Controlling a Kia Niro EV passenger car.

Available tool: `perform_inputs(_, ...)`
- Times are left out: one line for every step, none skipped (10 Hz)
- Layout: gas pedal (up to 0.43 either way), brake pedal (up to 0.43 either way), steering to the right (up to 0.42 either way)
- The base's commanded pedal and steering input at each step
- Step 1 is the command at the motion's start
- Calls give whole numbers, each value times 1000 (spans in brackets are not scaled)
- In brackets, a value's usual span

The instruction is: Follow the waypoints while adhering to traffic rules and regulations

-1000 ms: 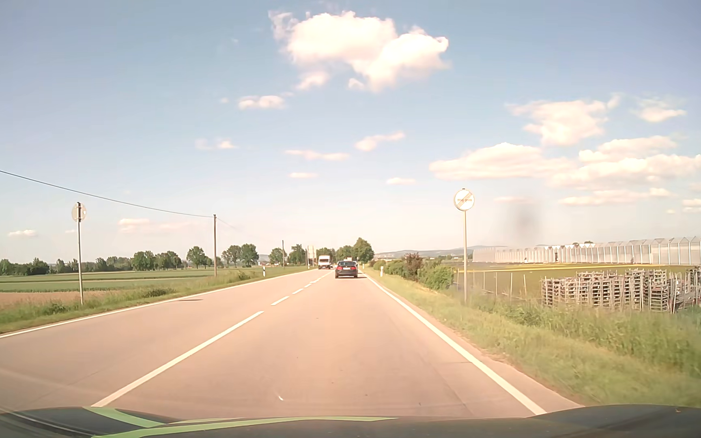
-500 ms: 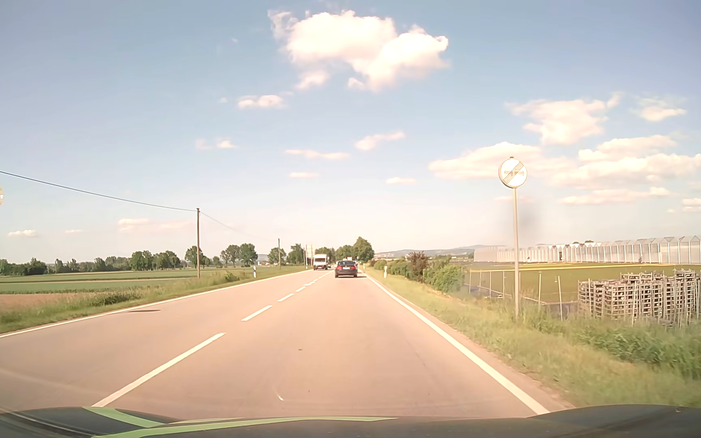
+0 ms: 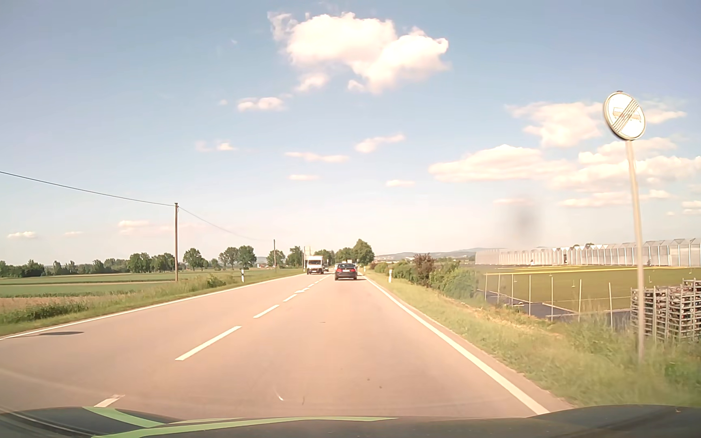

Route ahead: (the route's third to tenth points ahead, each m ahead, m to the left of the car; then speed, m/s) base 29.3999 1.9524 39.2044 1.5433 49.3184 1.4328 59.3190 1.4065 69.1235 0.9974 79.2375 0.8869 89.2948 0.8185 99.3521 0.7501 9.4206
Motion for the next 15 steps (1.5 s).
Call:
perform_inputs(118, 0, 0)
perform_inputs(118, 0, 0)
perform_inputs(118, 0, 0)
perform_inputs(118, 0, 0)
perform_inputs(118, 0, 0)
perform_inputs(118, 0, 0)
perform_inputs(118, 0, 0)
perform_inputs(118, 0, 0)
perform_inputs(118, 0, 0)
perform_inputs(118, 0, 0)
perform_inputs(118, 0, 0)
perform_inputs(118, 0, 0)
perform_inputs(118, 0, 0)
perform_inputs(118, 0, 0)
perform_inputs(118, 0, 0)
